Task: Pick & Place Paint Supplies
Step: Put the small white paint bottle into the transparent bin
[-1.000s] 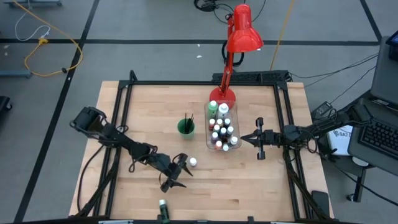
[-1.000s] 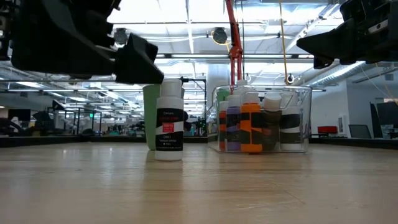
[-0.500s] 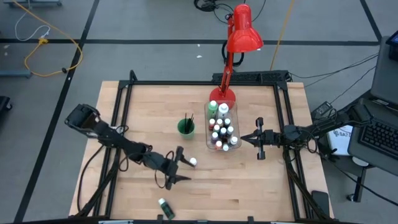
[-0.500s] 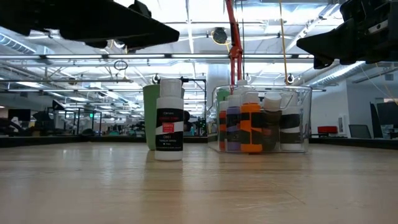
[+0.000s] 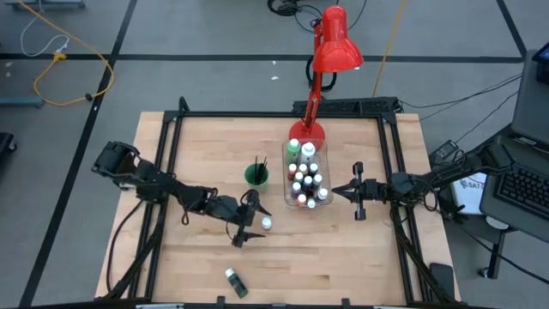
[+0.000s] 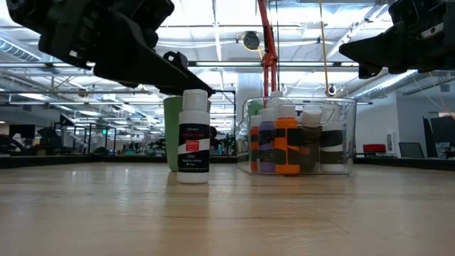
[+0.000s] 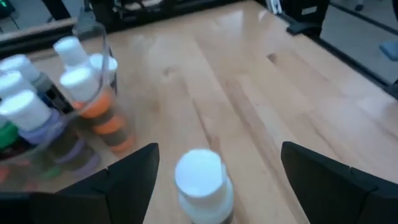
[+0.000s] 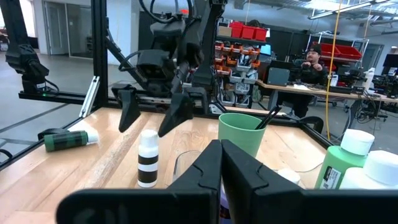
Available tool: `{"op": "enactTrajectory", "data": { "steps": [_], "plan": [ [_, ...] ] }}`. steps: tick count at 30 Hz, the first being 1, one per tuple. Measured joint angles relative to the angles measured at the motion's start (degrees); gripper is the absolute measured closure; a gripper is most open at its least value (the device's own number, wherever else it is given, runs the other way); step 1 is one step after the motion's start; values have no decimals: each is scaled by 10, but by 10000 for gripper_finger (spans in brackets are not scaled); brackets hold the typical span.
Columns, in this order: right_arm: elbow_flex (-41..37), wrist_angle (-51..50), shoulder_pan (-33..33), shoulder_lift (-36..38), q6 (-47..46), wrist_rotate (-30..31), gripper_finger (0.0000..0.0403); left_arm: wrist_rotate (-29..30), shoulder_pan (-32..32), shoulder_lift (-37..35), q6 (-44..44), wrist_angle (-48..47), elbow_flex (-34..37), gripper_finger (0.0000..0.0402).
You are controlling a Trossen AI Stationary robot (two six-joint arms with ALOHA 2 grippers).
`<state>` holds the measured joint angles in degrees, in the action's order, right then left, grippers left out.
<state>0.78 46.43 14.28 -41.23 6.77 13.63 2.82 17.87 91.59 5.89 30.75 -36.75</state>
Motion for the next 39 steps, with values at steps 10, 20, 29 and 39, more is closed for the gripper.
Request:
{"op": "enactTrajectory", "data": {
  "steps": [10,20,29,39],
  "plan": [
    [0,0,0,0,1,0,399,18,0,0,-37,-2,0,59],
    [0,0,0,0,1,0,399,46,0,0,-55,-16,0,59],
    [0,0,0,0,0,0,399,43,0,0,-76,-27,0,60],
    [0,0,0,0,1,0,399,32,-23,0,-109,-34,0,60]
  ]
}}
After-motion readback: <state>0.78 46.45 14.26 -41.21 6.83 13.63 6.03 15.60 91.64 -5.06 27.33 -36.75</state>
